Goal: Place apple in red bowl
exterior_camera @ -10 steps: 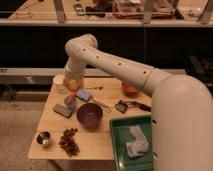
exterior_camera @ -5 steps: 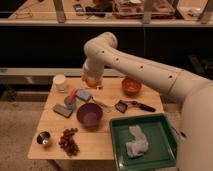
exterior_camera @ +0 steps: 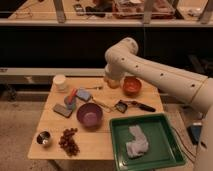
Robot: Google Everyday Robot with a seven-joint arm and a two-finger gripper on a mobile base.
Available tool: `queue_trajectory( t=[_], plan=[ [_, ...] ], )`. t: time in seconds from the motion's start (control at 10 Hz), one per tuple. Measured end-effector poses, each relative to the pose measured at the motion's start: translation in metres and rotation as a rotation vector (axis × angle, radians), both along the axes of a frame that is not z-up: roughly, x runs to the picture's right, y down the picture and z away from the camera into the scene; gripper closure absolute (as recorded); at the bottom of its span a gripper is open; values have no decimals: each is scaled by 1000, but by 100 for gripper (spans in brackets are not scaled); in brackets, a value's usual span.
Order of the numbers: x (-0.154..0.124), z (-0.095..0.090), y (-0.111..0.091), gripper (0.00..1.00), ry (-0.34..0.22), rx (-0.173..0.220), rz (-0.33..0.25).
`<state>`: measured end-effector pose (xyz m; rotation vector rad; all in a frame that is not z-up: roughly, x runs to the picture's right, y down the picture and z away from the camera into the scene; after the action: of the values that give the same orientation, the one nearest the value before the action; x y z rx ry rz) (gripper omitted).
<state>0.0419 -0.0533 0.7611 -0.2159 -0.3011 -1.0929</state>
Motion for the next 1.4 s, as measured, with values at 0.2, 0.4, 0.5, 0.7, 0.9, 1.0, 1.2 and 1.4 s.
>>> queue_trajectory(
  t=[0.2,0.4,0.5,0.7,0.9,1.0,1.2,1.4],
  plan=[
    [-2,0,1,100,-6,-3,-1],
    [-2,-1,1,100,-6,-5,1],
    [-4,0,1,100,-8,-4,-2],
    [3,10,-1,100,7,-2,10],
    [31,43,-12,100,21,12,50],
    [43,66,-22,100,20,17,77],
    [64,107,-36,100,15,25,150],
    [80,125,-44,100,23,36,201]
  ],
)
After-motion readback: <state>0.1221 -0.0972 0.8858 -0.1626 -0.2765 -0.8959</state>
